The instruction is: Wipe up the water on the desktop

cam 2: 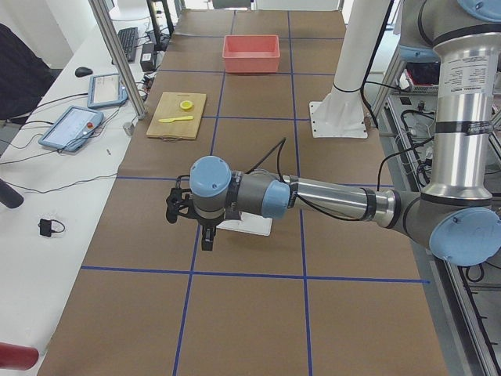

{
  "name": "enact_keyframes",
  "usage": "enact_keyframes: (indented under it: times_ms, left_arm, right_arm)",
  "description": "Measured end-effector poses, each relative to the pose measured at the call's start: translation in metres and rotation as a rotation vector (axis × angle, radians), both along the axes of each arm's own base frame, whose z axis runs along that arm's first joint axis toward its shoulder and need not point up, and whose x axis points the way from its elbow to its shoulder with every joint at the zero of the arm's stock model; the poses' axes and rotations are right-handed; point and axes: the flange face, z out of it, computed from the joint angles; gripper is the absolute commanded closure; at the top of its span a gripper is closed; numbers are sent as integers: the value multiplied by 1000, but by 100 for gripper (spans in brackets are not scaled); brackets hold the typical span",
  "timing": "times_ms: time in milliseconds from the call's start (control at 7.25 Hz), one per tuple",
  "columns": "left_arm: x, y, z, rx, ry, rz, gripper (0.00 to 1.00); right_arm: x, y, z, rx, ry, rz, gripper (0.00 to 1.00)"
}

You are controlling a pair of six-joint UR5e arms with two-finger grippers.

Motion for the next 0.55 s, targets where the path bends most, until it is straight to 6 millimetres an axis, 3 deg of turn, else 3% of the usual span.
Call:
enact_keyframes:
  times_ms: [276, 552]
  left_arm:
    - [47, -10, -15, -14, 73, 27, 2]
    - [85, -16, -9, -58, 104, 41, 2]
  right_arm:
    - [0, -3, -1, -1, 0, 1, 0]
    - [0, -7, -4, 0, 1, 1, 0]
